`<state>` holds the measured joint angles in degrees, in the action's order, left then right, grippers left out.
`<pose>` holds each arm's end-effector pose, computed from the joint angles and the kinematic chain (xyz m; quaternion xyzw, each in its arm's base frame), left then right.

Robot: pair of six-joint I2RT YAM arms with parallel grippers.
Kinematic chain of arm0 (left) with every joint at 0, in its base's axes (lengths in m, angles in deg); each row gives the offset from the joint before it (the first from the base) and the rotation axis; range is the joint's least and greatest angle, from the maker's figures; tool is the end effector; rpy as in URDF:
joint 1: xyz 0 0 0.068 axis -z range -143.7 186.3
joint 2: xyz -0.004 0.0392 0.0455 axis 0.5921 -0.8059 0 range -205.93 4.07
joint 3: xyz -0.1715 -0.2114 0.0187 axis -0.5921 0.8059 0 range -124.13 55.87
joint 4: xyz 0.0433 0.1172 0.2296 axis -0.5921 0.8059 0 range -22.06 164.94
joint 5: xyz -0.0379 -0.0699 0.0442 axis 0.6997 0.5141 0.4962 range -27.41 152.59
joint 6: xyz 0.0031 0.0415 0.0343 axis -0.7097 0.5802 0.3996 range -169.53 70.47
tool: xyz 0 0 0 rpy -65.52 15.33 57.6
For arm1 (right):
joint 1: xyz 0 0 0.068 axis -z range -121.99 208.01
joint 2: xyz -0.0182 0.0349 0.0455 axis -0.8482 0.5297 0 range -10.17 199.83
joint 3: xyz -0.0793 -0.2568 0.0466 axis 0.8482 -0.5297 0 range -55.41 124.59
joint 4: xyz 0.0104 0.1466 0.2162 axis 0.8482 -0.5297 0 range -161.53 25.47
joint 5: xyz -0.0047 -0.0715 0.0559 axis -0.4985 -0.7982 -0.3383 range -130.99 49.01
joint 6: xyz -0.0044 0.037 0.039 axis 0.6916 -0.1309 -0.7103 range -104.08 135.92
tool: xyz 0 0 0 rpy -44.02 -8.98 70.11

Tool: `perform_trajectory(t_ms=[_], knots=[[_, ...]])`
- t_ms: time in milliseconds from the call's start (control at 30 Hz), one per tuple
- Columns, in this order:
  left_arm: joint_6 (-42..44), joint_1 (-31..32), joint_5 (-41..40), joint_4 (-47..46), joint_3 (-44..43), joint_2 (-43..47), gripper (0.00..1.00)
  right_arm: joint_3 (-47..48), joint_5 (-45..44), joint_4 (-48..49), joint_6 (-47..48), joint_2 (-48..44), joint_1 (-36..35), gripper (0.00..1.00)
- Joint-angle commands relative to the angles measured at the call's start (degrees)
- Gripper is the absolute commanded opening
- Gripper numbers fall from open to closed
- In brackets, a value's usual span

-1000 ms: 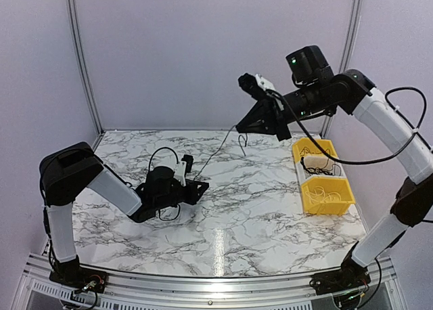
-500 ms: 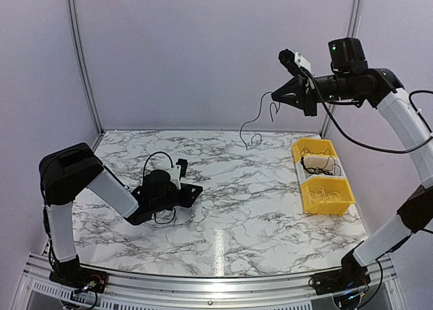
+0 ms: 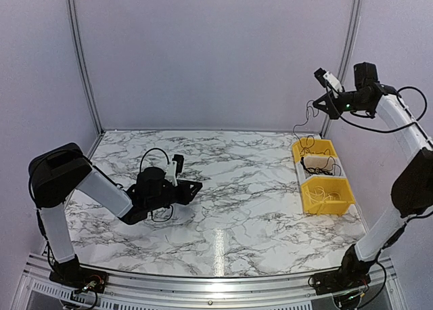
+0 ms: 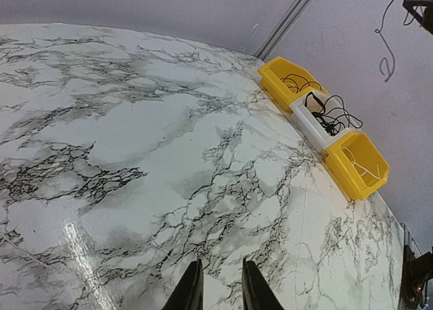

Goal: Untangle the cables

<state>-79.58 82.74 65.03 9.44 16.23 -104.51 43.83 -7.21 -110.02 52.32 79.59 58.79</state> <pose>0.2443 -0.2589 0.1369 0.1230 0.7585 -0.4088 0.4924 0.3346 0.0154 0.4161 -0.3864 0.7713 0.1069 0.4942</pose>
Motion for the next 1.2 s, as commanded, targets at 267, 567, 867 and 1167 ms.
perform_trajectory(t_ms=[267, 567, 867, 1167], knots=[[-1.9, -0.1, 1.4, -1.4, 0.6, 1.6, 0.22, 1.6, -9.7, 8.8, -2.2, 12.7, 9.8, 0.0], [-2.4, 0.0, 1.3, -1.4, 1.0, 1.4, 0.23, 2.6, -18.4, 11.2, -2.1, 20.7, 10.0, 0.0], [-2.6, 0.0, 1.8, -1.4, 0.9, 0.8, 0.24, 4.1, -28.9, 14.6, -4.3, 25.9, 11.2, 0.0], [-3.1, 0.0, 1.9, -1.4, 0.7, 0.2, 0.24, 5.4, -32.1, 15.0, -5.0, 26.2, 11.8, 0.0]])
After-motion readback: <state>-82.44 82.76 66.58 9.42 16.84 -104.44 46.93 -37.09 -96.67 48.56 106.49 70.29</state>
